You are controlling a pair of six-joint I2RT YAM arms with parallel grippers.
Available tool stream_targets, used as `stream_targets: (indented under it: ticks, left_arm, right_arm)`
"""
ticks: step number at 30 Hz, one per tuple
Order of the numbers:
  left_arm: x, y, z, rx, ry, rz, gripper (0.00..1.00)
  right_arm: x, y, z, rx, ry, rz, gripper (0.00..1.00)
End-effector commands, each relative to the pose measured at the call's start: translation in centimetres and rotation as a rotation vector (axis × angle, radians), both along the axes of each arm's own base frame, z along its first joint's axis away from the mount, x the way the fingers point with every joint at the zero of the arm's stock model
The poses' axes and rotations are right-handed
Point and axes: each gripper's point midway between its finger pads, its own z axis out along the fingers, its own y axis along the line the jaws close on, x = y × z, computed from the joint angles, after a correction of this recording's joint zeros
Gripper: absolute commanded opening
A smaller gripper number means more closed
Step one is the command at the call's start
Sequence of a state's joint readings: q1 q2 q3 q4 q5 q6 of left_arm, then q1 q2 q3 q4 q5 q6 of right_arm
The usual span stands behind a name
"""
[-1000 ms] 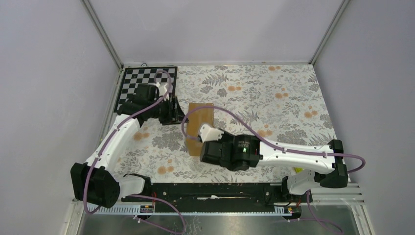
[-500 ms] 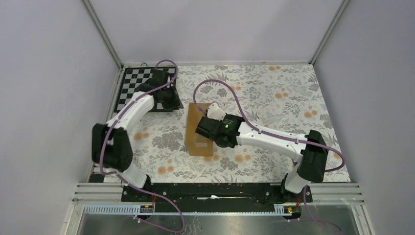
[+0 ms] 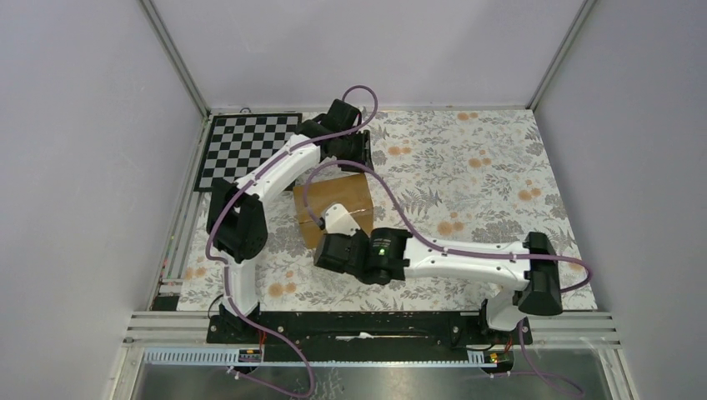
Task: Unpack the express box
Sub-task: Adjust the express box at the center of the board.
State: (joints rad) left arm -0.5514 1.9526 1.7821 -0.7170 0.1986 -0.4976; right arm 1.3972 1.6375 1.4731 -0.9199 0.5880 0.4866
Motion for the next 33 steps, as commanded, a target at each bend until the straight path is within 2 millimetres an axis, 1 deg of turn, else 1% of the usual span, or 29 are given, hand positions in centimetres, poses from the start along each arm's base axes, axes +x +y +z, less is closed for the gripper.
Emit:
stream_targets:
  ticks: [1, 4, 6, 8, 9, 12, 13, 15, 17, 20, 23, 25, 28, 29, 30, 31, 33]
  left_arm:
    - [0.1, 0.0, 1.8, -0.004, -0.033, -0.033, 0.37]
    - [0.6, 0.3, 4.5, -0.016, -0.095, -0.022, 0.43]
    - [1.1, 0.8, 6.6, -0.018, -0.141, -0.002, 0.47]
    - [1.5, 1.7, 9.1, -0.007, -0.197, 0.040, 0.54]
    - [1.6, 2.6, 10.1, 0.010, -0.221, 0.074, 0.56]
    - [1.4, 6.4, 12.0, 0.064, -0.275, 0.203, 0.60]
    - [0.7, 8.0, 13.0, 0.067, -0.296, 0.244, 0.61]
    - [-0.6, 10.5, 12.7, 0.064, -0.285, 0.288, 0.66]
    - [-2.0, 12.5, 11.8, 0.066, -0.260, 0.304, 0.68]
    - [-4.2, 14.9, 9.9, 0.077, -0.214, 0.319, 0.72]
    - [-5.6, 17.4, 8.3, 0.091, -0.180, 0.360, 0.76]
    - [-6.3, 18.2, 7.2, 0.081, -0.155, 0.358, 0.80]
    - [-6.6, 18.3, 6.3, 0.081, -0.138, 0.328, 0.84]
    - [-6.6, 18.4, 5.9, 0.092, -0.133, 0.320, 0.84]
    - [-6.5, 18.5, 5.5, 0.109, -0.127, 0.317, 0.85]
    - [-6.4, 18.8, 5.1, 0.129, -0.124, 0.319, 0.86]
    - [-6.2, 19.5, 4.3, 0.172, -0.119, 0.332, 0.87]
  right_arm:
    - [1.2, -2.9, 4.6, 0.150, -0.036, -0.102, 0.00]
    - [1.5, -6.0, 6.6, 0.214, -0.052, -0.154, 0.00]
    - [2.5, -8.2, 7.4, 0.251, -0.061, -0.212, 0.00]
    - [4.2, -10.2, 7.3, 0.280, -0.050, -0.272, 0.00]
    - [5.3, -11.0, 7.0, 0.285, -0.041, -0.299, 0.00]
    - [8.9, -12.7, 5.4, 0.268, -0.027, -0.372, 0.00]
    - [10.1, -12.9, 4.9, 0.264, -0.011, -0.386, 0.00]
    - [12.0, -12.4, 4.1, 0.277, -0.004, -0.391, 0.00]
    - [13.7, -11.1, 3.3, 0.274, -0.001, -0.374, 0.00]
    - [15.0, -8.9, 1.9, 0.254, 0.035, -0.337, 0.00]
    - [14.4, -6.8, 0.9, 0.227, 0.050, -0.292, 0.00]
    - [13.2, -5.6, 0.4, 0.211, 0.061, -0.268, 0.00]
    - [10.1, -3.6, 0.1, 0.218, 0.088, -0.216, 0.00]
    - [8.5, -2.7, 0.4, 0.232, 0.096, -0.186, 0.00]
    - [7.6, -2.4, 0.2, 0.239, 0.110, -0.183, 0.00]
    - [6.0, -1.8, 0.3, 0.251, 0.126, -0.156, 0.00]
    - [4.1, -1.7, 0.0, 0.266, 0.151, -0.152, 0.00]
